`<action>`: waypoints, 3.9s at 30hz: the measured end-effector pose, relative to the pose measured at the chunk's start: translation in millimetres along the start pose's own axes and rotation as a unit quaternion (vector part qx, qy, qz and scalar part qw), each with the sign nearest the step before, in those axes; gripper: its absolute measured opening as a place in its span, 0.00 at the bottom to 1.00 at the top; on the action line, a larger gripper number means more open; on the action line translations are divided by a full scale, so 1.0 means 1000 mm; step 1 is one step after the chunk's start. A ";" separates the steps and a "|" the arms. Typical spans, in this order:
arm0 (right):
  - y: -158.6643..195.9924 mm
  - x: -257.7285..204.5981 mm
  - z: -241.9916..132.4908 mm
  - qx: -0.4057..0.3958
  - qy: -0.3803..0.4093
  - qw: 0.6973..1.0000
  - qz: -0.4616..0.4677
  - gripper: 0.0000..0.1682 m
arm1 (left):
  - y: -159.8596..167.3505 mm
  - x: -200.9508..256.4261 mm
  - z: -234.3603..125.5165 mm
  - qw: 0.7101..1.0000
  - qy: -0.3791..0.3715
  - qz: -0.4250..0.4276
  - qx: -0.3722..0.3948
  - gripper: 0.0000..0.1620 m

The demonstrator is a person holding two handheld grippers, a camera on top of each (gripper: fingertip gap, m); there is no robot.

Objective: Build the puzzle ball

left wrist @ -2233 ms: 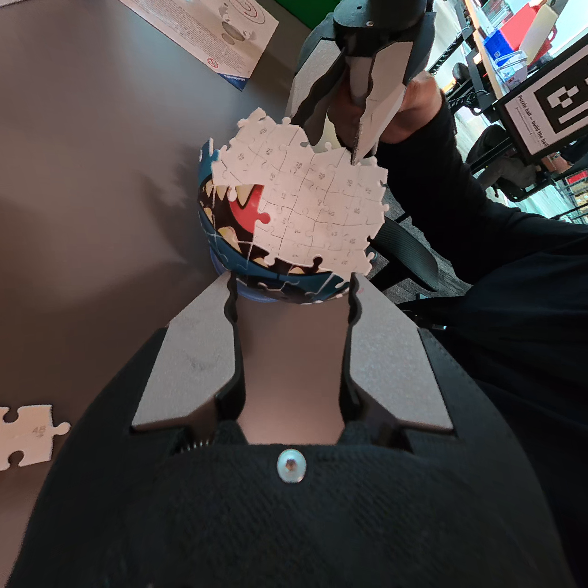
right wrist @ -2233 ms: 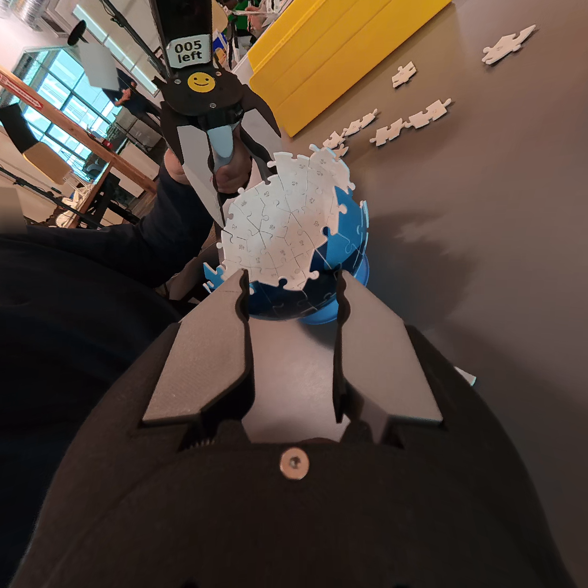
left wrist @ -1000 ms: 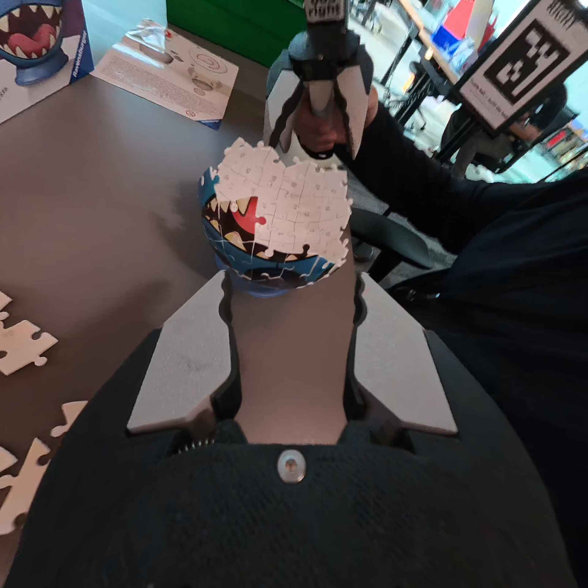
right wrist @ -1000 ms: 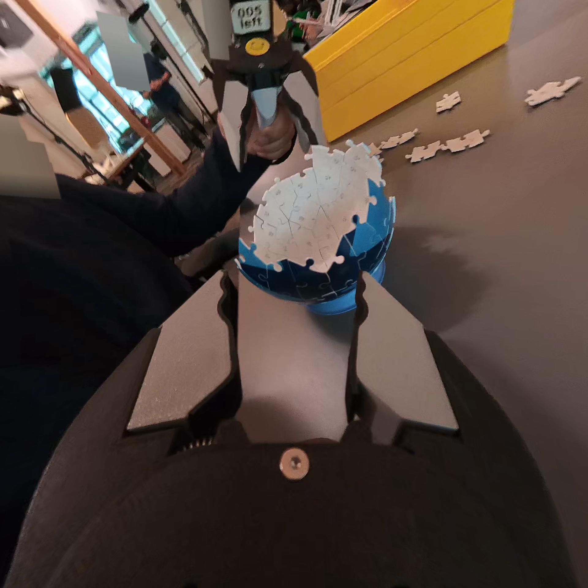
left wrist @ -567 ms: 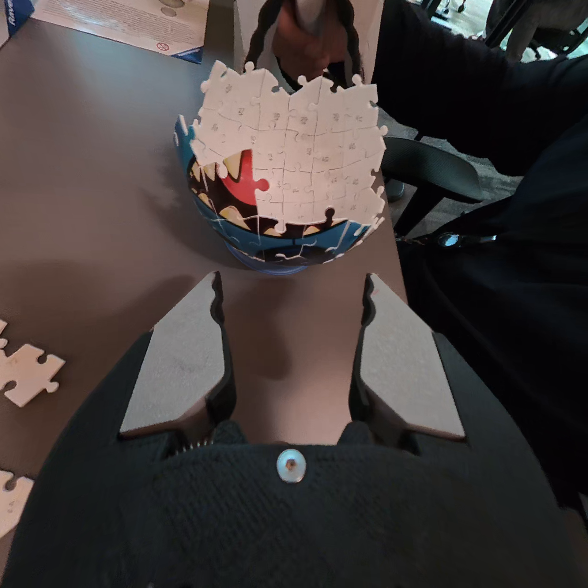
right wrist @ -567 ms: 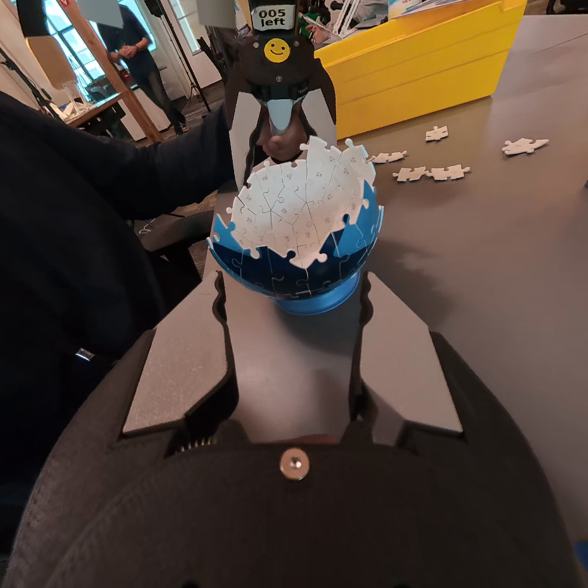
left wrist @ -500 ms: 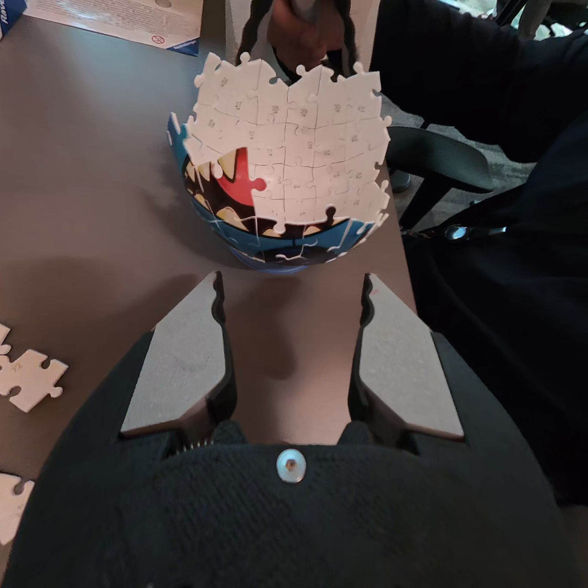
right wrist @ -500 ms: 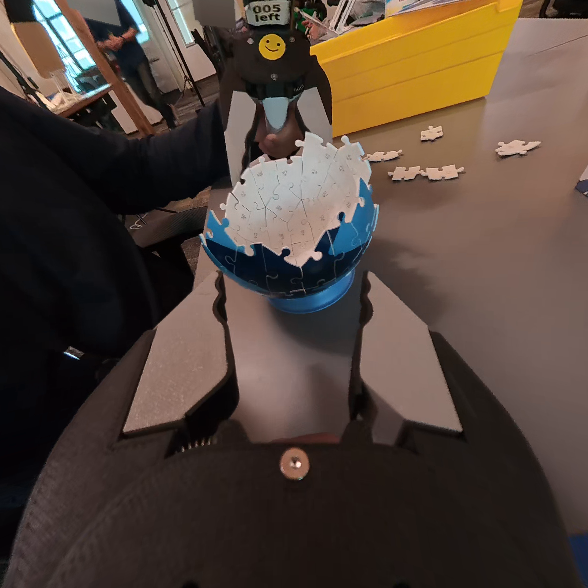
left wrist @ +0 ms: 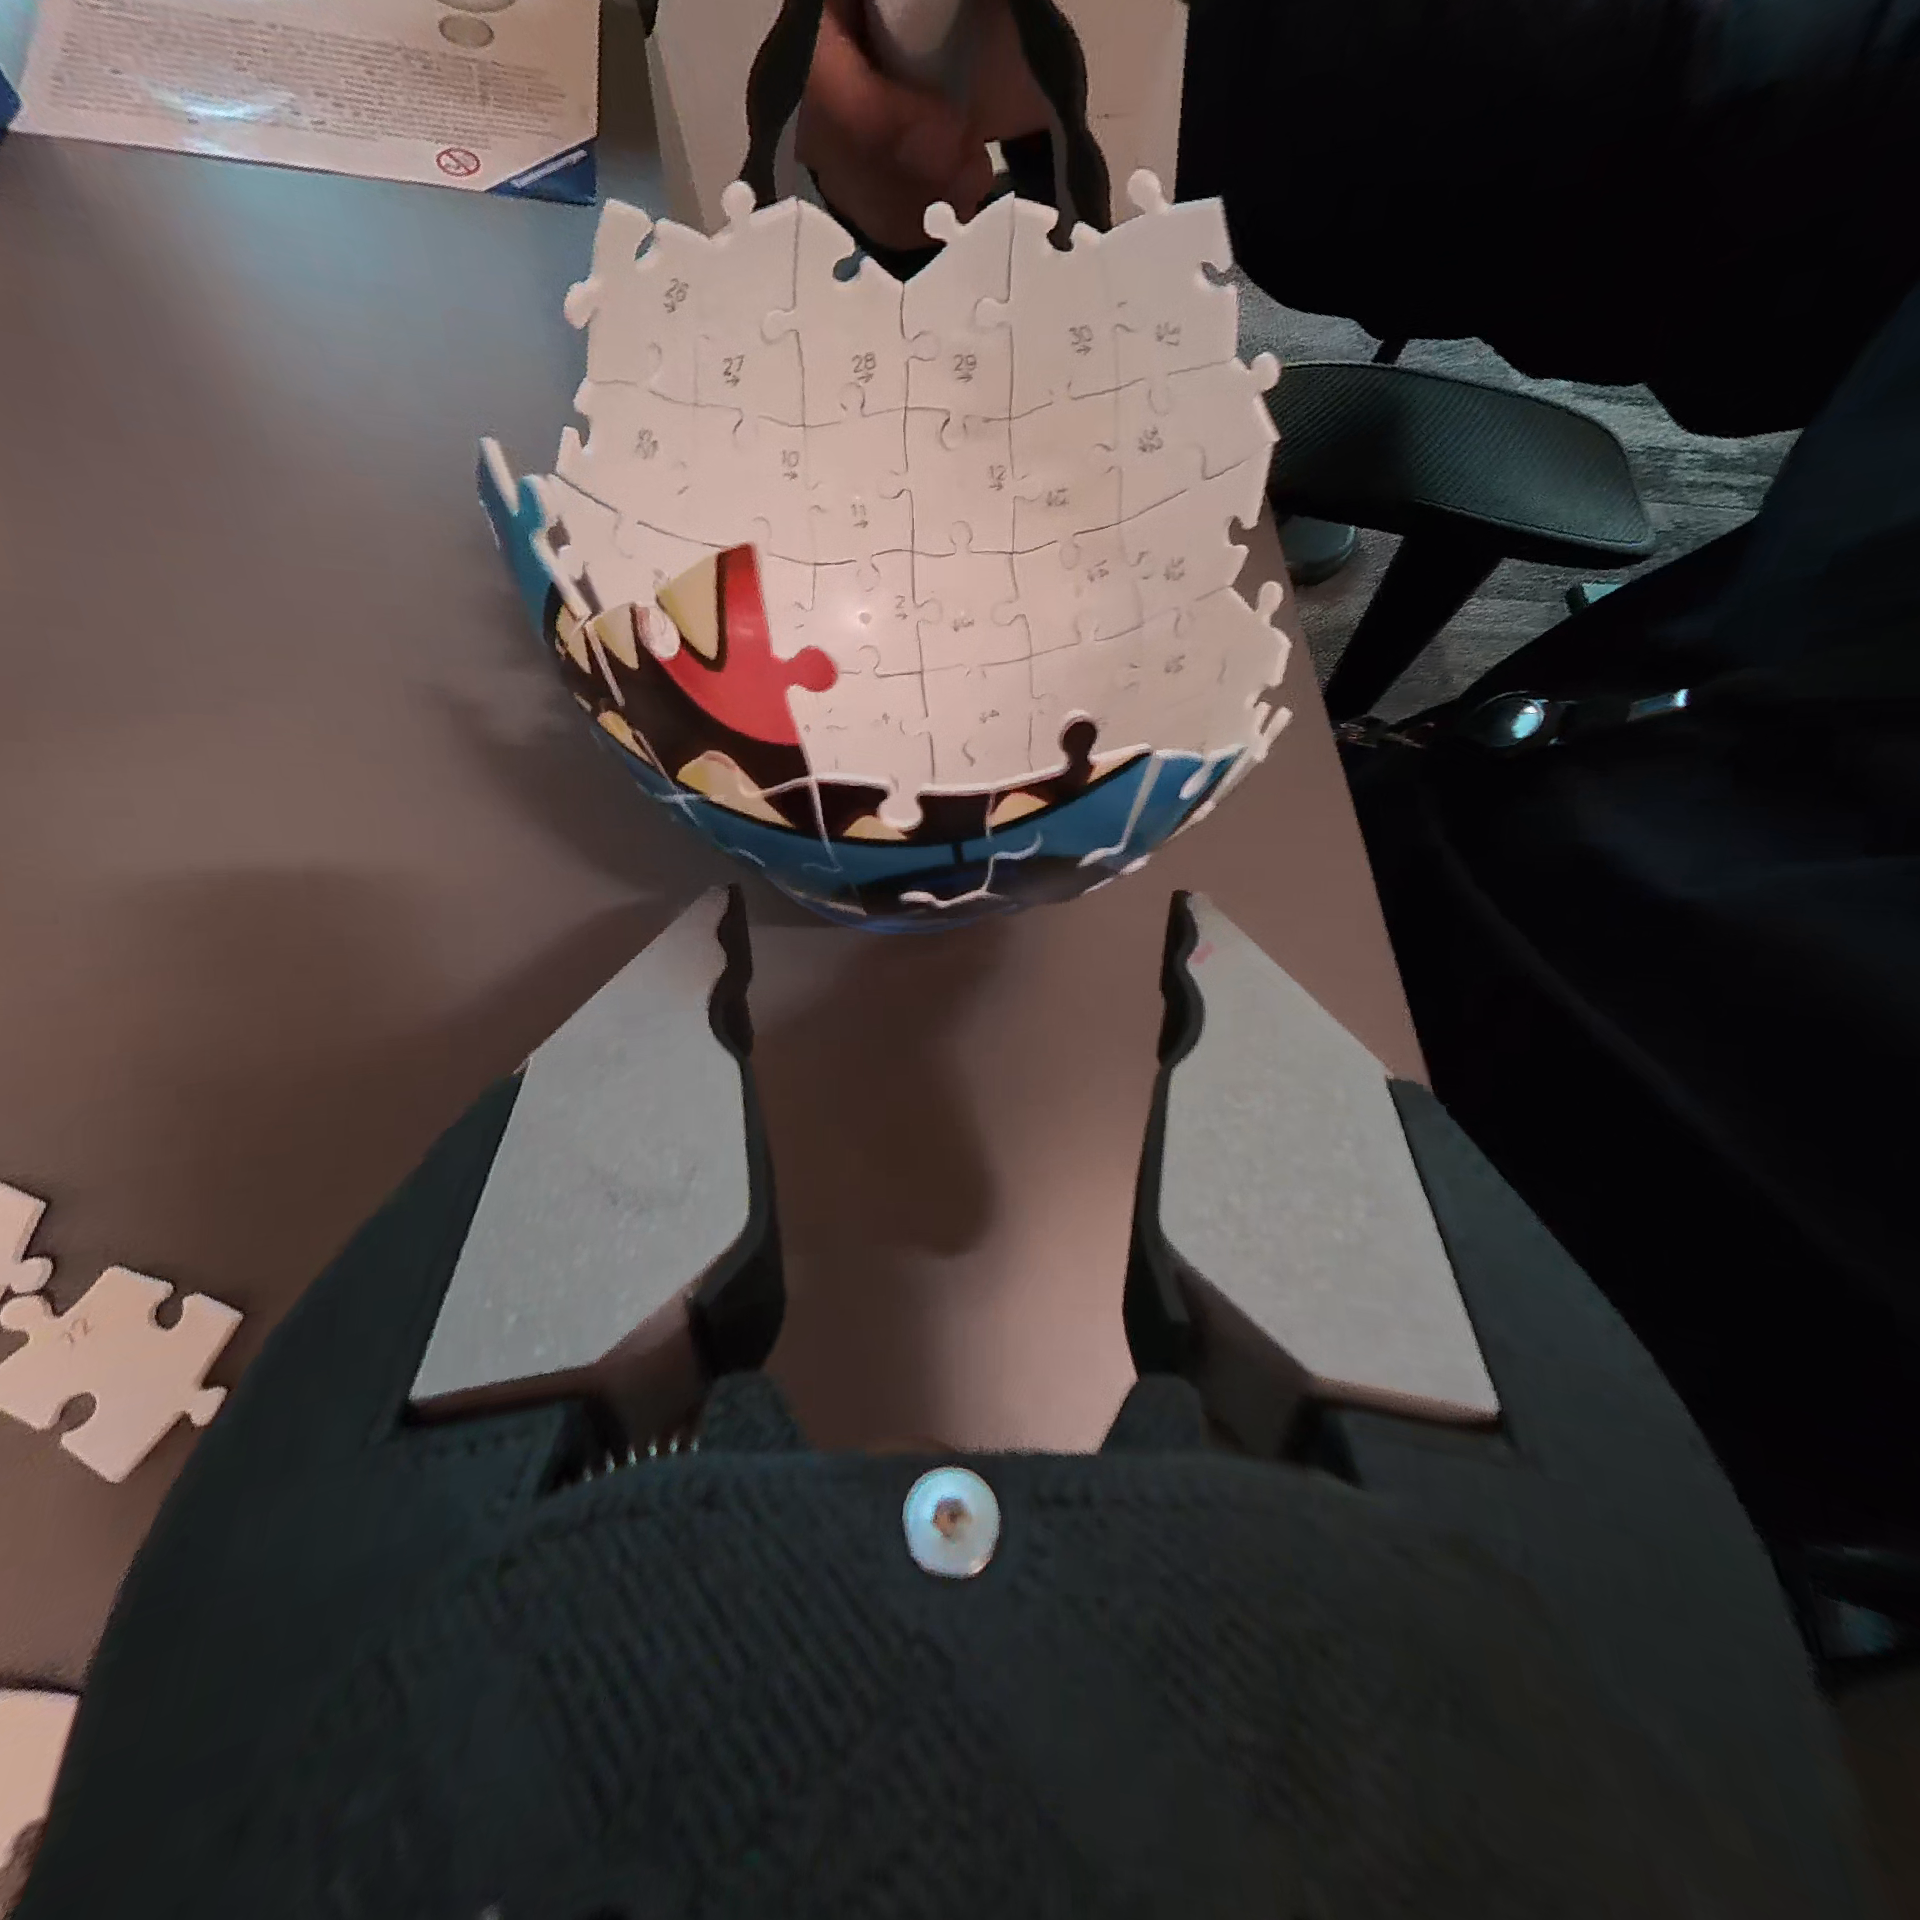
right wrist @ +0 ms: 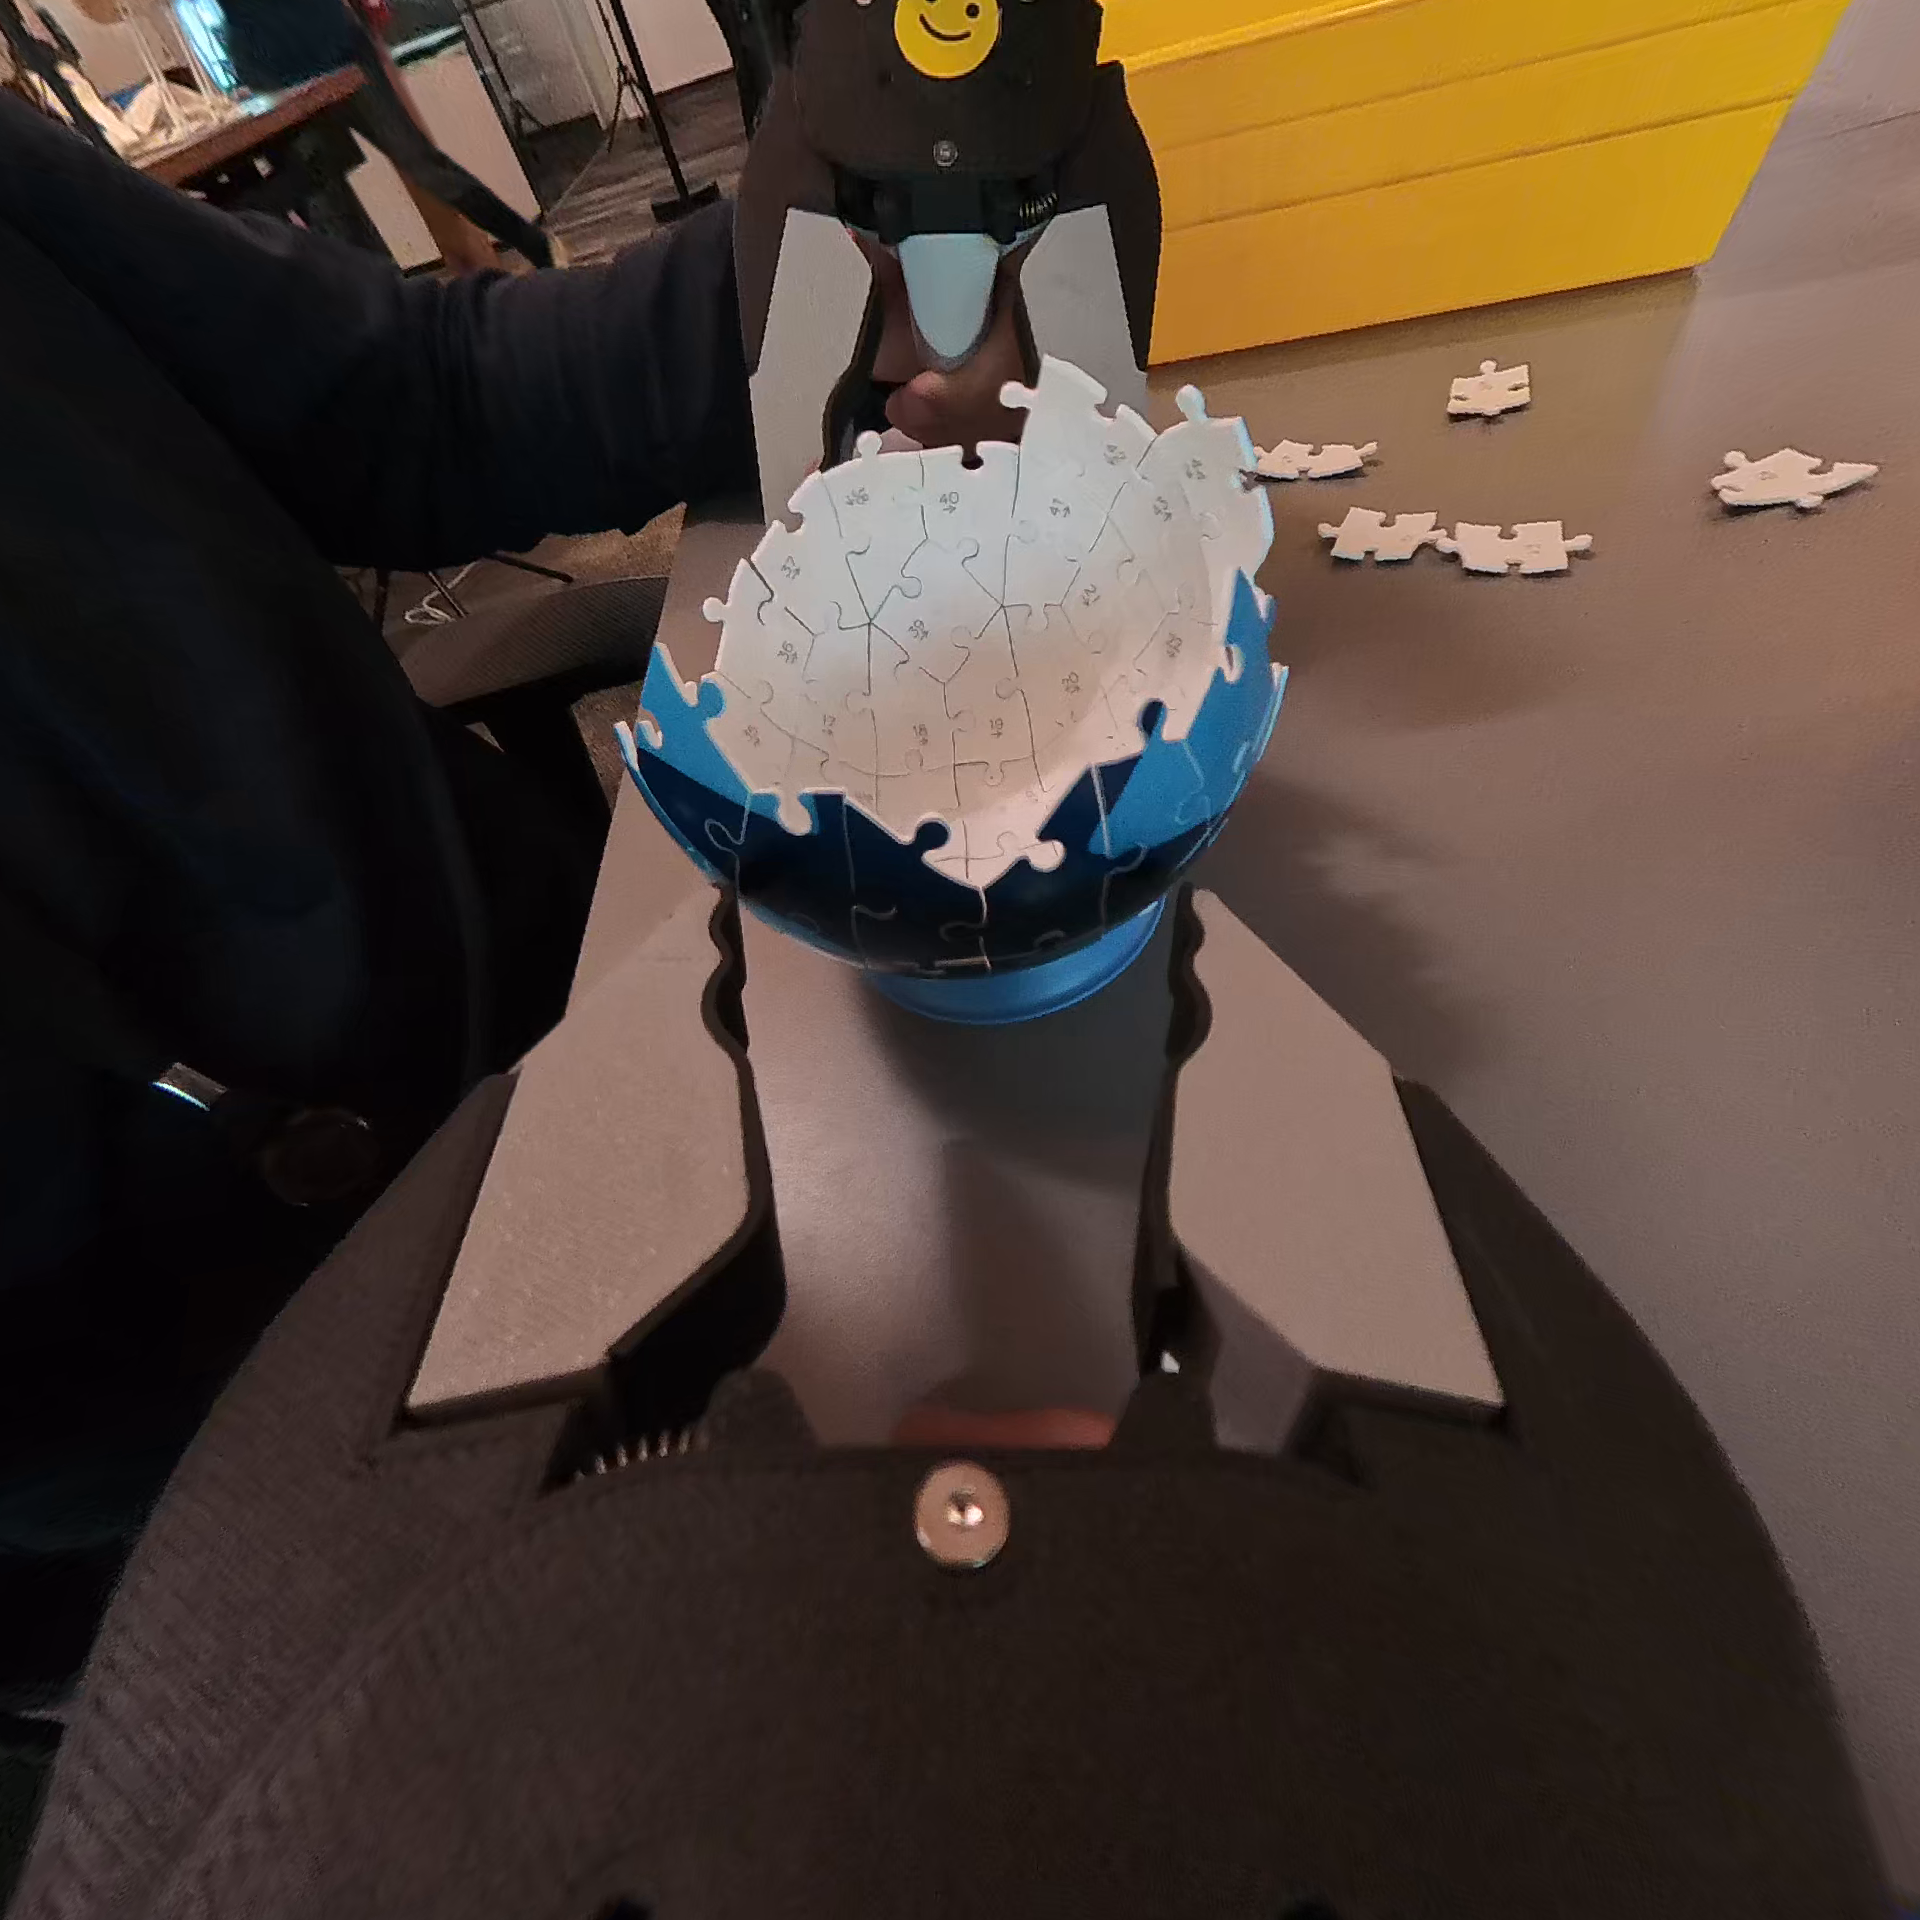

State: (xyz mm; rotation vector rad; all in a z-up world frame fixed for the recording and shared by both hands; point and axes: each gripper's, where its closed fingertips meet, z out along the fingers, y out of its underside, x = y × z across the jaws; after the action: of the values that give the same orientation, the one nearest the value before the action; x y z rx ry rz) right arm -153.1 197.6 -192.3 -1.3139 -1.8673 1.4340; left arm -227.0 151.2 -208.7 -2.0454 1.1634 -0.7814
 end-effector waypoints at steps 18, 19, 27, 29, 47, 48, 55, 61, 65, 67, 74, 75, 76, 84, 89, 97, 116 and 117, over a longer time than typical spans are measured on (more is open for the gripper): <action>-0.003 0.002 0.004 -0.009 0.017 0.997 -0.070 0.49 | -0.004 -0.007 -0.001 0.998 -0.039 0.045 0.013 0.44; -0.003 0.002 0.004 -0.009 0.019 0.997 -0.074 0.49 | -0.004 -0.007 -0.001 0.998 -0.043 0.049 0.014 0.44; -0.007 0.003 0.005 -0.004 0.034 0.993 -0.111 0.51 | -0.005 -0.010 -0.003 0.994 -0.070 0.081 0.017 0.44; -0.009 0.004 0.005 -0.001 0.037 0.993 -0.116 0.51 | -0.006 -0.011 -0.004 0.993 -0.078 0.091 0.019 0.45; 0.001 0.001 0.008 -0.019 0.017 0.997 -0.077 0.53 | -0.001 -0.002 0.000 0.997 -0.037 0.057 0.023 0.50; 0.001 0.001 0.008 -0.018 0.015 0.997 -0.072 0.53 | -0.002 -0.003 0.000 0.998 -0.038 0.052 0.023 0.50; 0.001 0.002 0.011 -0.021 0.019 0.997 -0.071 0.54 | -0.002 -0.005 0.003 0.996 -0.052 0.068 0.015 0.50; 0.001 0.002 0.012 -0.024 0.020 0.997 -0.073 0.54 | 0.001 -0.008 0.005 0.997 -0.048 0.059 -0.001 0.51; 0.005 0.001 0.011 -0.034 0.017 0.997 -0.072 0.54 | 0.004 -0.008 0.006 0.997 -0.044 0.058 -0.014 0.52; 0.005 0.002 0.012 -0.036 0.017 0.997 -0.073 0.54 | 0.002 -0.008 0.007 0.997 -0.044 0.061 -0.014 0.51; 0.005 0.003 0.014 -0.039 0.018 0.996 -0.076 0.55 | 0.000 -0.011 0.009 0.996 -0.055 0.073 -0.021 0.50; 0.005 0.004 0.014 -0.041 0.022 0.995 -0.083 0.55 | -0.001 -0.011 0.008 0.995 -0.059 0.079 -0.019 0.50; 0.006 0.004 0.014 -0.044 0.027 0.994 -0.092 0.55 | -0.002 -0.012 0.007 0.994 -0.064 0.085 -0.018 0.50; -0.002 0.009 0.013 -0.038 0.056 0.988 -0.139 0.55 | -0.001 -0.019 0.004 0.989 -0.095 0.113 -0.017 0.50; -0.002 0.011 0.014 -0.054 0.081 0.978 -0.186 0.56 | -0.003 -0.021 0.003 0.983 -0.114 0.142 -0.013 0.50; 0.004 0.008 0.011 -0.055 0.066 0.984 -0.157 0.55 | 0.007 -0.016 0.004 0.985 -0.105 0.135 -0.028 0.50; -0.004 0.009 0.012 -0.039 0.044 0.990 -0.132 0.56 | -0.005 -0.015 0.000 0.990 -0.089 0.111 -0.020 0.50; -0.004 0.009 0.012 -0.040 0.047 0.988 -0.138 0.56 | -0.005 -0.016 0.000 0.989 -0.092 0.115 -0.020 0.50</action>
State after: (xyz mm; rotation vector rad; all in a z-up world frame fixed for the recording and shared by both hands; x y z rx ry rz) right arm -168.5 199.5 -194.3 -1.0858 -1.9715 1.1466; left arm -231.3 167.4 -207.6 -1.9251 1.2877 -0.4503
